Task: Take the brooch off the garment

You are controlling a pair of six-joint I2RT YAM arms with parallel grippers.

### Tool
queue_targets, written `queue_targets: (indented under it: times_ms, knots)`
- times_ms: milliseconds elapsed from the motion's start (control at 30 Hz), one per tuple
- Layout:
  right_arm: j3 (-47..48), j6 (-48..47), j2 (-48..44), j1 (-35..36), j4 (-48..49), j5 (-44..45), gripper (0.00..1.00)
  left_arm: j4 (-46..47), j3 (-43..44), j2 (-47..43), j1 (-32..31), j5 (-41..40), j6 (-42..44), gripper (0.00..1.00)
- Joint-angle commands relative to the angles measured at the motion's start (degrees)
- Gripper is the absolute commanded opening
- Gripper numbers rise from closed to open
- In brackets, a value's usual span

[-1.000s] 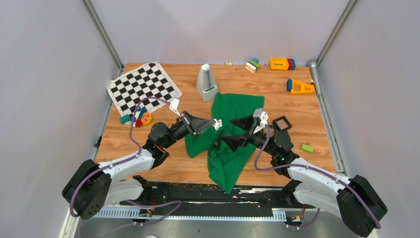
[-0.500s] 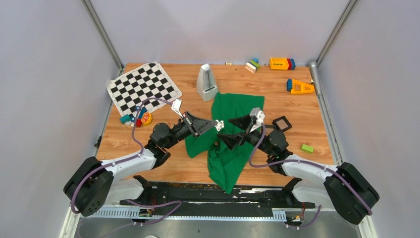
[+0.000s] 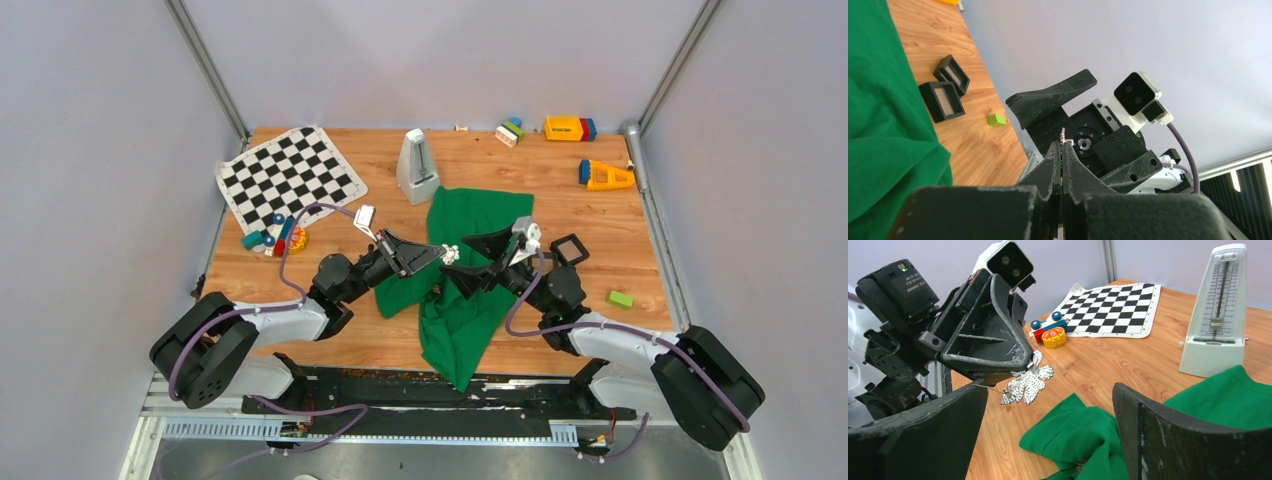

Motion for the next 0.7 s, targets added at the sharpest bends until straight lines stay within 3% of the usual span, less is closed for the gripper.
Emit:
queue_targets:
  times_ms: [0,233,667]
  knots:
    - [0.1,2.4,-1.1,-0.2,1.9,1.9,0.93,5.3,-1.1,0.0,-0.3,-1.7,-0.6,0.00]
    - [1.0,5.2,-0.1,-1.1,0.6,1.6,0.74,5.1,-1.4,-0.1,-1.0,-1.6,-0.6,0.00]
    - [2.9,6.4,-0.2,-1.6,-4.0,0.4,0.61,9.3,-2.8,4.4,-2.3,-1.2,-1.4,0.00]
